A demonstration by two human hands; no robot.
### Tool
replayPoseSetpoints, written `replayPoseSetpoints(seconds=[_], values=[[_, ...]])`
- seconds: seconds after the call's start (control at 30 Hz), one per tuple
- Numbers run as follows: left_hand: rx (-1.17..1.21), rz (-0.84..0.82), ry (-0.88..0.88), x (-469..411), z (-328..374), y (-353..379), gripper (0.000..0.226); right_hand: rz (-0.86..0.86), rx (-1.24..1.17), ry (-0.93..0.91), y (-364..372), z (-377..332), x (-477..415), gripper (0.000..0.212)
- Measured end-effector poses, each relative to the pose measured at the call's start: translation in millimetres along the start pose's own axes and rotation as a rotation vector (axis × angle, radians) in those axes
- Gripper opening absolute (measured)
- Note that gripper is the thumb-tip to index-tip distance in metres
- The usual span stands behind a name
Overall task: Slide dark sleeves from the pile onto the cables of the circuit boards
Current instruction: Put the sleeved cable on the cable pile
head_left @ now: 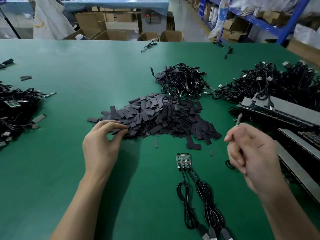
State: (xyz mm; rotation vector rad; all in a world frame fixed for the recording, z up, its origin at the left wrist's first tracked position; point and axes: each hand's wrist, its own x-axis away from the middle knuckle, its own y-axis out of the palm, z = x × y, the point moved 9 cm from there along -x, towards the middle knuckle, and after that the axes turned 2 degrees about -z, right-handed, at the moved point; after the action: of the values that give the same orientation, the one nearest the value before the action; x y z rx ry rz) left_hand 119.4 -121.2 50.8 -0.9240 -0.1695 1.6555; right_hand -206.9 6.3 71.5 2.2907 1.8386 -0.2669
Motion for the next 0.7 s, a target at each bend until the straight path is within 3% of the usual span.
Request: replayPoseSetpoints(seconds=[0.2,0.33,0.53,0.7], values=[[0.522,-0.37,-0.013,28,48,51,0.007,-0.16,0.424,0.064,52,30,8,0.038],[0.701,-0.514,0.036,51,75,73,0.01,-0.128,0.363,0.096,59,42,10,0.038],[0.913,-0.639,-0.156,64,78,92,0.01,-0.069,0.363,0.083,54,45,10,0.031],[1.022,-0.702,-0.261,69,80,96,0.01,-0.08,0.375,0.038,56,43,11,0.008]])
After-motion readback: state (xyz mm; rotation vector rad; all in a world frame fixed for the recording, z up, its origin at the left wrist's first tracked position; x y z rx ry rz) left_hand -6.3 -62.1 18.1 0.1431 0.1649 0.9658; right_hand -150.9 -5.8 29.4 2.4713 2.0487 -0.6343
